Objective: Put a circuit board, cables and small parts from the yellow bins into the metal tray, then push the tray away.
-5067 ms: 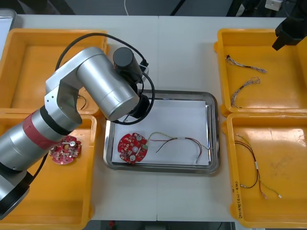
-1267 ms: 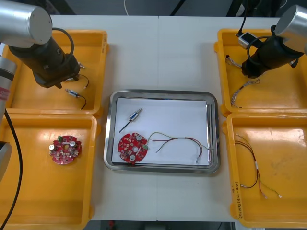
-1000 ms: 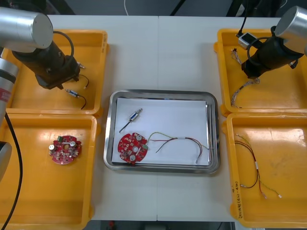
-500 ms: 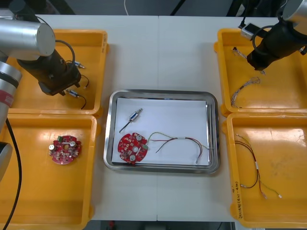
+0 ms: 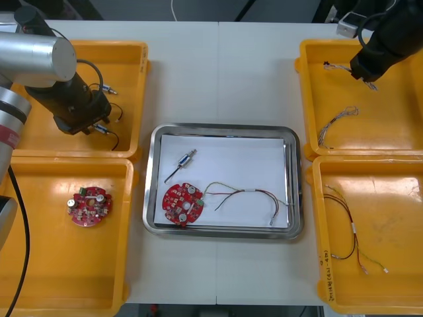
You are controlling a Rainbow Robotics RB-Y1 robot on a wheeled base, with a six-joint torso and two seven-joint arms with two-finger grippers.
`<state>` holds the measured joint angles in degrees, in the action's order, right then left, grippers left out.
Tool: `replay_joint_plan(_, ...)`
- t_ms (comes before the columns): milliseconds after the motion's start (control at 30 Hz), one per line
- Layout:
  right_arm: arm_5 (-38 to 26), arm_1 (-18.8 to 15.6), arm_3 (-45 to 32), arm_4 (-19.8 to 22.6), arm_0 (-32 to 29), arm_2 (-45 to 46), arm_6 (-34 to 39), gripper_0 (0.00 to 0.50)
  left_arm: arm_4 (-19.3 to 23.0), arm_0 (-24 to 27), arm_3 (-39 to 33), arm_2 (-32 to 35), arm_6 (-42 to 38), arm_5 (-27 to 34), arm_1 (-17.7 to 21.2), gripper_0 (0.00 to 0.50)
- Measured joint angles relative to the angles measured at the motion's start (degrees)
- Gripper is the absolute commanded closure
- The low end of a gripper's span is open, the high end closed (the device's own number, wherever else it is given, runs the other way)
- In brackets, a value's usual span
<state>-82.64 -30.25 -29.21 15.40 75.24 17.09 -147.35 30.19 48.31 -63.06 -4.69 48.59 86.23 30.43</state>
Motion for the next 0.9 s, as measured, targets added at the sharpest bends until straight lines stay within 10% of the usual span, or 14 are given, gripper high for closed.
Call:
replay_joint_plan(233,-8.2,-0.4,-6.1,-0.2,0.0,0.0,2.5,0.5,0.8,0.0,0.0,-1.2,0.0,0.0,0.0,0.492)
replay_joint_plan(900,-27.0,-0.4,-38.7,1.3,-8.7,-0.2,4.2,0.5,1.4,0.5,-2.3,-0.8,0.0,2.8,0.1,0.499)
